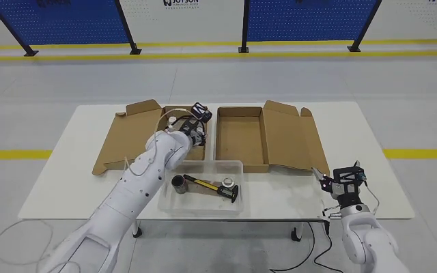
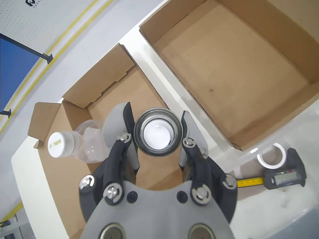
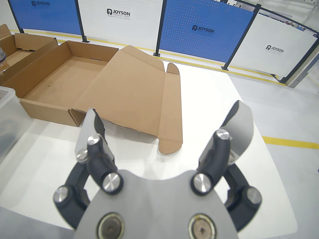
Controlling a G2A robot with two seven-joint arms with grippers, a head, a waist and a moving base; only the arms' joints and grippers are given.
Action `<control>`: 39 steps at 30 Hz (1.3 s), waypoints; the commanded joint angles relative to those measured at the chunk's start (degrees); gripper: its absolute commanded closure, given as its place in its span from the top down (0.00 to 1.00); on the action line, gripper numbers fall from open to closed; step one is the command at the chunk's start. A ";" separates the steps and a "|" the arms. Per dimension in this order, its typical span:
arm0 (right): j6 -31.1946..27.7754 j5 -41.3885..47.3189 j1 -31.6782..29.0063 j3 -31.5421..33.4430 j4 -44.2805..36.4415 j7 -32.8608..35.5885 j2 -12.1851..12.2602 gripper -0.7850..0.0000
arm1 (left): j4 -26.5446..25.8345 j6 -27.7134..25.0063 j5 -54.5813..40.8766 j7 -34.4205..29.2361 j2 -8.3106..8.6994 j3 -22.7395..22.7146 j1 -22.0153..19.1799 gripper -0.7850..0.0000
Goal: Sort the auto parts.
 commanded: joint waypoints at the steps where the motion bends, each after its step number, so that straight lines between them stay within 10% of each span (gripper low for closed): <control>1: 0.00 0.00 0.00 0.00 0.00 0.00 0.00 1.00 | 2.10 -0.03 0.56 0.55 -0.44 0.83 -0.84 0.00; 23: 0.00 0.00 0.00 0.00 0.00 0.00 0.00 1.00 | 17.48 -0.83 -0.65 6.12 -4.22 3.47 -5.26 0.00; 39: 0.00 0.00 0.00 0.00 0.00 0.00 0.00 1.00 | 22.34 -0.86 -0.29 7.96 -6.29 4.42 -6.77 0.38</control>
